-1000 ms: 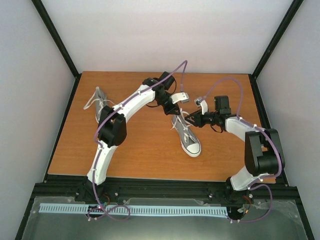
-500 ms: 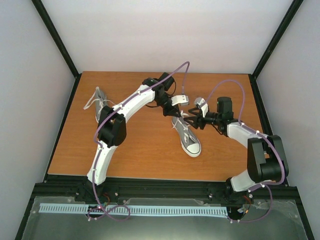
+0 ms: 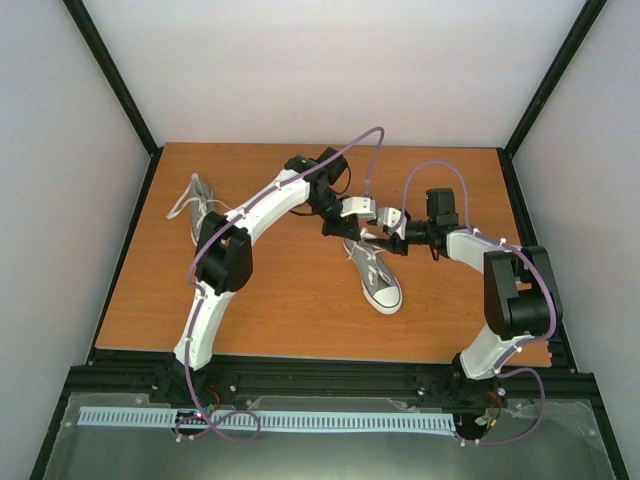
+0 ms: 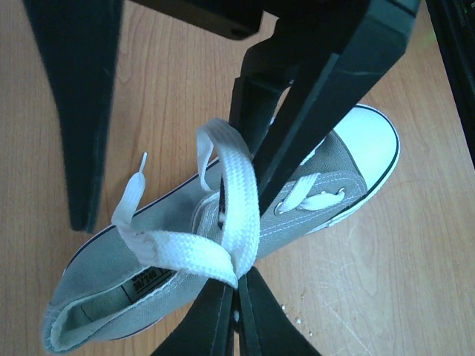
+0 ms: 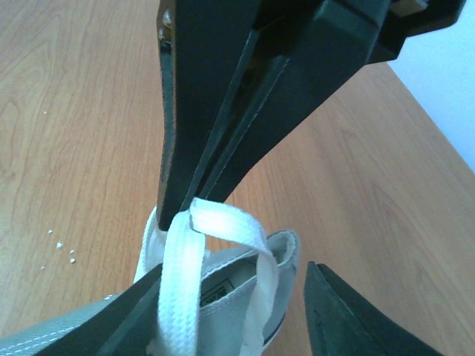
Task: Tie the shoes
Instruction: Cross the shoelace with the shoelace.
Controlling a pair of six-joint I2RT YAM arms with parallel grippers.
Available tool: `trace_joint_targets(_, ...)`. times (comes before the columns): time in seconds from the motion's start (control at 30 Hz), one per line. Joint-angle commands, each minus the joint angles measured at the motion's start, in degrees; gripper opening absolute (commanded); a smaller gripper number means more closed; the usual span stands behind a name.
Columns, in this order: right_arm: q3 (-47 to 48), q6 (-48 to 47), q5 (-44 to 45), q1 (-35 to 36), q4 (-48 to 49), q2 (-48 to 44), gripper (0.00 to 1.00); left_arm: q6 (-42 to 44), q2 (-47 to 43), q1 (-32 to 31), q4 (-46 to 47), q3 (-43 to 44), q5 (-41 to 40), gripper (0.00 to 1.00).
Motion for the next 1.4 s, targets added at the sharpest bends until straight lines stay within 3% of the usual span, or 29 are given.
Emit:
trace_joint_targets(0.0, 2.31, -9.28, -5.21, 0.1, -4.32, 1.6, 0.44, 1.36, 0.03, 0.26, -1.02, 2.26, 2.18, 0.05)
trace_joint_targets(0.2, 3.42, -8.94, -4.08, 0.9, -4.74, 2.61, 0.25, 0.82, 0.24, 0.24, -0.89, 2.61, 3.06, 0.06)
trace_joint_targets(0.4, 6.08, -15.52, -3.53, 1.77, -15.89, 2.4, 0.03, 0.21, 0.16, 0.25, -0.76, 2.7, 2.91, 0.06)
trace_joint_targets(0.8, 5.49, -18.87, -6.32, 1.77, -26.0, -0.63, 0.03, -5.44, 1.1, 0.42, 3.84, 2.03, -1.52, 0.13)
trace_joint_targets(0.97, 6.88, -20.21, -7.08, 1.77, -28.12, -0.21, 0.03, -7.56, 1.11, -0.07, 6.51, 0.07, -1.69, 0.25)
trace_joint_targets(1.03, 7.16, -20.22, -6.62, 1.77, -28.32, -0.08, 0.03, -7.38, 1.3, -0.27, 6.06, -0.19, -0.76, 0.36)
trace_joint_targets(1.37, 7.95, -17.27, -5.16, 1.51, -28.48, -0.07, 0.03, -0.25, -2.39, 2.17, 2.0, 2.79, -3.39, 0.64)
